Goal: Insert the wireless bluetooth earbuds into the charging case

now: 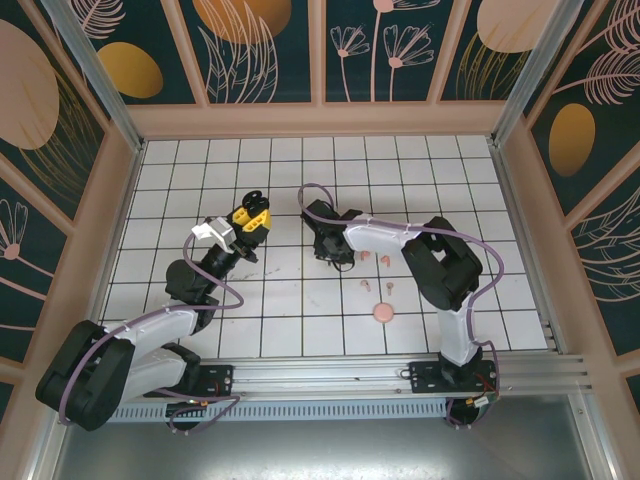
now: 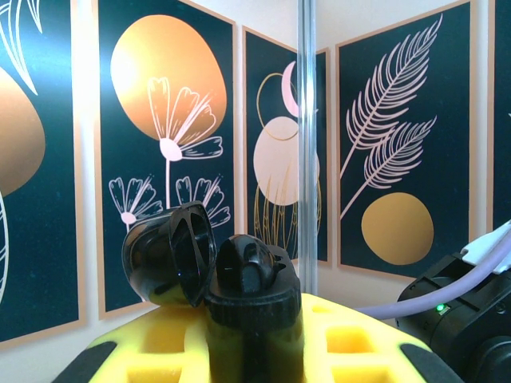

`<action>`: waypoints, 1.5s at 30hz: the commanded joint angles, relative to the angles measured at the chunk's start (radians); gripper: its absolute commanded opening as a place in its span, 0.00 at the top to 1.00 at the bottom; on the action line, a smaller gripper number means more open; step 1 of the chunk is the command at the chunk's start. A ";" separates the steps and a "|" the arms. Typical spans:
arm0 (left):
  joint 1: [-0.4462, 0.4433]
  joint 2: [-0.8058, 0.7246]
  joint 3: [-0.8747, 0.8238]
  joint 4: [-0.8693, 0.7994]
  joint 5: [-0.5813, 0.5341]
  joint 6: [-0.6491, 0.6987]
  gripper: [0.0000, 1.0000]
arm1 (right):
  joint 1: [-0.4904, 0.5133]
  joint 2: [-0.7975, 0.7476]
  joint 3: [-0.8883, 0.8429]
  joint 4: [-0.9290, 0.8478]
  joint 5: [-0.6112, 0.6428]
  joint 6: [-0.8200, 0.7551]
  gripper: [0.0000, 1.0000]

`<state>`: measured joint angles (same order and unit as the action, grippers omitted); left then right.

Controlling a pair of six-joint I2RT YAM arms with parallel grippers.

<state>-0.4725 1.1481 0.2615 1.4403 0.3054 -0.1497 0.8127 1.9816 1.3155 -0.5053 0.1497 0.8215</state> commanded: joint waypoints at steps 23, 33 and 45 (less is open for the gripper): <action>-0.003 -0.046 0.023 -0.032 0.077 -0.002 1.00 | 0.019 -0.245 -0.009 0.069 0.113 -0.067 0.83; -0.003 -0.066 0.080 -0.188 0.202 0.054 1.00 | 0.019 -0.542 0.075 0.195 0.088 -0.275 0.83; -0.003 0.003 0.135 -0.236 0.267 0.066 1.00 | 0.081 -0.679 0.017 0.435 -0.079 -0.455 0.82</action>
<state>-0.4725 1.1339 0.3656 1.1847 0.5415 -0.0799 0.8696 1.3293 1.3590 -0.1661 0.1242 0.4343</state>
